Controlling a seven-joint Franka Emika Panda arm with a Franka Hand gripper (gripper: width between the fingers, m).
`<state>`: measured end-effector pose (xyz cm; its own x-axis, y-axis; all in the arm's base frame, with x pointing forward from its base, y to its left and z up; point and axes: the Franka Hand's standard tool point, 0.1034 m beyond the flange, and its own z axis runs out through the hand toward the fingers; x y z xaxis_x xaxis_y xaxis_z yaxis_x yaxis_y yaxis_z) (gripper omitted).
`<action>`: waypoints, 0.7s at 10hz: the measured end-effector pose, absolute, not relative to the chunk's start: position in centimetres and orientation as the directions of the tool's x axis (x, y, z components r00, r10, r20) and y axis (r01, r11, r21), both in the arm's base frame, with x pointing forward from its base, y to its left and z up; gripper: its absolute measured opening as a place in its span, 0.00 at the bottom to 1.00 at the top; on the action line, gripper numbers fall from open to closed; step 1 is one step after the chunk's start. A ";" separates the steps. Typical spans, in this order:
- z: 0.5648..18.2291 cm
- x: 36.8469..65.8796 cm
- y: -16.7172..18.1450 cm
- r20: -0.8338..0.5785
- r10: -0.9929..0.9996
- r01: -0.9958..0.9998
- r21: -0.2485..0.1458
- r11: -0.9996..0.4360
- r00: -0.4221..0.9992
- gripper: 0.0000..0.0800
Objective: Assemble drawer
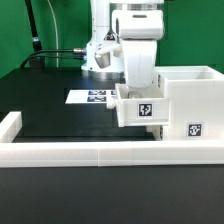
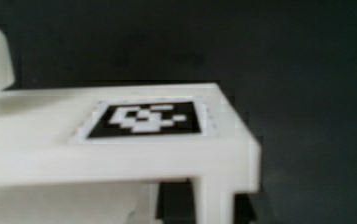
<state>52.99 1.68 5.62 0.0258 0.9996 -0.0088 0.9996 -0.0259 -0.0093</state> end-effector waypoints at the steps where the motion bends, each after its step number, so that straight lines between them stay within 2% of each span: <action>1: 5.6 53.0 1.8 -0.008 1.000 1.000 -0.010 -0.012 0.012 0.05; 5: 5.6 53.0 1.9 -0.012 1.000 1.000 -0.009 0.010 -0.010 0.05; 6: 5.7 53.0 1.9 -0.012 1.000 1.000 -0.008 0.007 -0.007 0.16; 7: 5.9 53.2 1.8 -0.013 1.000 1.000 -0.004 0.004 -0.004 0.33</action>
Offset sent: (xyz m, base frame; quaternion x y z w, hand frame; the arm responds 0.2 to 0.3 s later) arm 0.0000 0.0000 0.0000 0.0000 0.0000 0.0000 1.0000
